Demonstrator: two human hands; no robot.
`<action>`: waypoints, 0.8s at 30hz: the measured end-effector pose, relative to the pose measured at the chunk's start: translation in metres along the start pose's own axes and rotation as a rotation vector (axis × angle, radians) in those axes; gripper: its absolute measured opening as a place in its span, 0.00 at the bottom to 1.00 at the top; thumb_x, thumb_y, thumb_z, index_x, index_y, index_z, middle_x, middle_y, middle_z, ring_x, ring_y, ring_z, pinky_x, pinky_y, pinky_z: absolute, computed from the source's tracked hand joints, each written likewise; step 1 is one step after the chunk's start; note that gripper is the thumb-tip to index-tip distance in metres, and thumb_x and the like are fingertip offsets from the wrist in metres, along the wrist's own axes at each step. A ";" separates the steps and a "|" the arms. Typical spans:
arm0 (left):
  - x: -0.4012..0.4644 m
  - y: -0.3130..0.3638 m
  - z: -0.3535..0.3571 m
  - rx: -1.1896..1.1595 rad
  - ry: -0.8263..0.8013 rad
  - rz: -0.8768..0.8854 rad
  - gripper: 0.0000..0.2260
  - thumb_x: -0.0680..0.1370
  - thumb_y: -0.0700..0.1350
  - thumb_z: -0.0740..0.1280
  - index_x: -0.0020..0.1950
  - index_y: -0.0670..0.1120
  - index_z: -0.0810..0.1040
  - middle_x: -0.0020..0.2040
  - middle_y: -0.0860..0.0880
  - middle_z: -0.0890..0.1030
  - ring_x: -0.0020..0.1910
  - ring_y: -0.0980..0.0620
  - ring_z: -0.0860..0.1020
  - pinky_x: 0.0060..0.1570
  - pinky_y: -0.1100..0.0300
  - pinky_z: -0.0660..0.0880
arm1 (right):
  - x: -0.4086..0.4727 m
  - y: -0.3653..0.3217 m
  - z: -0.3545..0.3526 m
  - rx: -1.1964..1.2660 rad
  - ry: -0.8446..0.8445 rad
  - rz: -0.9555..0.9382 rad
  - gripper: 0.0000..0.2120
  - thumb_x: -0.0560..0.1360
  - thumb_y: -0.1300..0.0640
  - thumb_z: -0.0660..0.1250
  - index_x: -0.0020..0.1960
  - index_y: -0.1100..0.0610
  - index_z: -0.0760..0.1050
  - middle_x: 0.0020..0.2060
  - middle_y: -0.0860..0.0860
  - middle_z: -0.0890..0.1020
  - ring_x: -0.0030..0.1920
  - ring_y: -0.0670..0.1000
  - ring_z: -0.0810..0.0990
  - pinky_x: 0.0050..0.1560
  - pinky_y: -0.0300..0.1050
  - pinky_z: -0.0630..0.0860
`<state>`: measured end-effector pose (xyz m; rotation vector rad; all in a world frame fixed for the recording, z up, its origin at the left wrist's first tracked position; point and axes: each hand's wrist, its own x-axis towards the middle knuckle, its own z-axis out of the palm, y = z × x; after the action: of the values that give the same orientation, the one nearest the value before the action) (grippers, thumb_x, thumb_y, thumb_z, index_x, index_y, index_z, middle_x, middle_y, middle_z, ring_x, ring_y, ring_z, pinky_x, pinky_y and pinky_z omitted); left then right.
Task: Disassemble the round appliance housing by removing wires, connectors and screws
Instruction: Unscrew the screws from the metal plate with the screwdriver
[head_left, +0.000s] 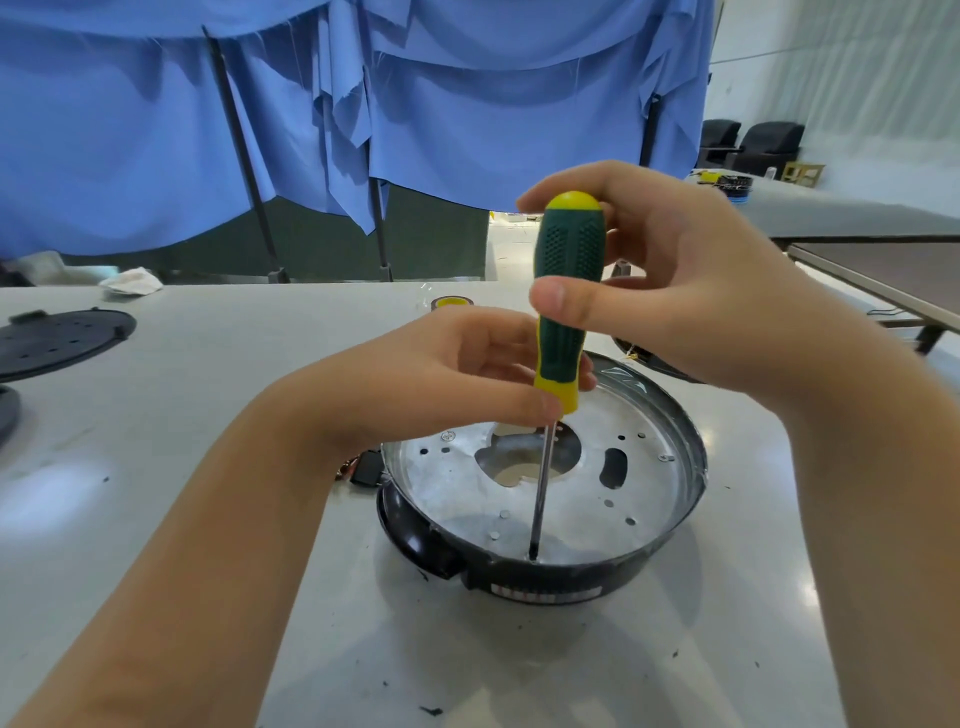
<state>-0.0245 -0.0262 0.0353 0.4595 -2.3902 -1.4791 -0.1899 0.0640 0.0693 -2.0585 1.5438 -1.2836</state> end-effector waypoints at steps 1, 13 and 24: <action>-0.001 -0.001 -0.001 -0.023 -0.010 0.002 0.17 0.72 0.40 0.72 0.60 0.43 0.78 0.55 0.49 0.84 0.56 0.51 0.82 0.57 0.61 0.76 | -0.001 0.000 -0.002 0.012 -0.014 0.001 0.20 0.71 0.54 0.72 0.62 0.48 0.74 0.46 0.49 0.79 0.47 0.44 0.79 0.48 0.40 0.78; 0.007 -0.001 0.007 0.133 0.155 0.009 0.22 0.64 0.53 0.78 0.56 0.50 0.79 0.52 0.42 0.82 0.54 0.43 0.80 0.55 0.42 0.77 | 0.000 -0.001 0.004 -0.006 -0.013 0.067 0.26 0.62 0.42 0.73 0.58 0.48 0.75 0.43 0.44 0.83 0.41 0.41 0.82 0.43 0.35 0.78; 0.003 -0.005 -0.001 0.087 0.080 -0.034 0.20 0.62 0.46 0.80 0.52 0.47 0.81 0.46 0.48 0.85 0.48 0.48 0.84 0.51 0.55 0.80 | -0.004 -0.003 -0.001 0.216 -0.135 0.062 0.31 0.68 0.61 0.69 0.70 0.49 0.67 0.52 0.49 0.83 0.54 0.48 0.82 0.53 0.46 0.80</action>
<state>-0.0267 -0.0302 0.0316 0.5710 -2.4024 -1.3481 -0.1893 0.0695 0.0699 -1.9058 1.3372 -1.2045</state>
